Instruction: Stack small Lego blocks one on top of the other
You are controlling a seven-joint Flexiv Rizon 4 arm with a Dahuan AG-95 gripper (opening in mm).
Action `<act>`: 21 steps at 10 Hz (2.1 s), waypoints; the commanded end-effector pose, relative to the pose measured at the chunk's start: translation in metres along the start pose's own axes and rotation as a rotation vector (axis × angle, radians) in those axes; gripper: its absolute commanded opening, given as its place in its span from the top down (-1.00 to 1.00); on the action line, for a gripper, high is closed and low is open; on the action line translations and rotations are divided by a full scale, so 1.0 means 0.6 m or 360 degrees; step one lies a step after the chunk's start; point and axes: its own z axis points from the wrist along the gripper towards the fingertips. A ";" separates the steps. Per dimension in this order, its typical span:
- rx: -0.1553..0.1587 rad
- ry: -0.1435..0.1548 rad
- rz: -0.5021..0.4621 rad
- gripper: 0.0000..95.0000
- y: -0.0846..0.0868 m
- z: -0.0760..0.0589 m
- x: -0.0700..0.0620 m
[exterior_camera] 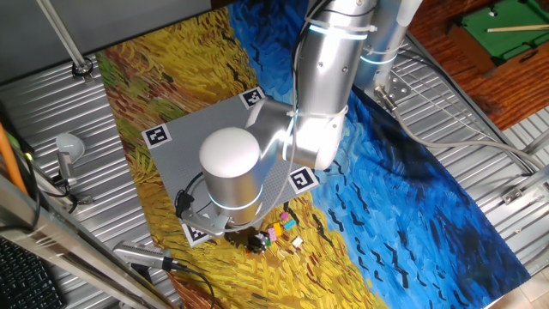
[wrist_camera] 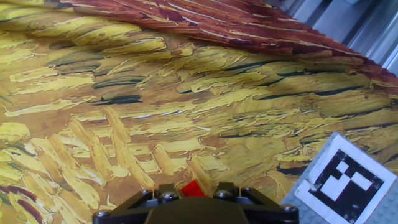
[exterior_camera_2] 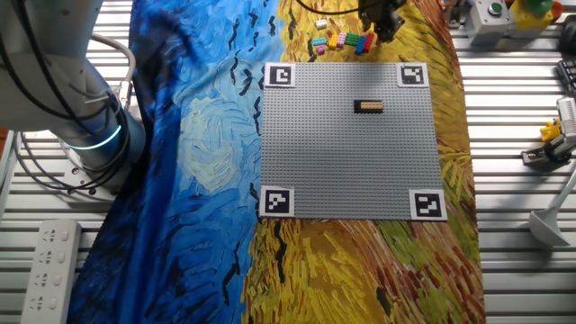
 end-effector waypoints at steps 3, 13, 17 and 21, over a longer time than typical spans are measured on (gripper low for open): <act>0.0006 -0.0005 -0.0012 0.20 0.000 0.002 0.001; 0.0023 -0.0021 -0.0023 1.00 -0.007 0.002 -0.002; 0.0023 -0.0005 -0.0085 1.00 -0.053 -0.035 0.019; 0.0017 0.0040 -0.0178 1.00 -0.109 -0.069 0.085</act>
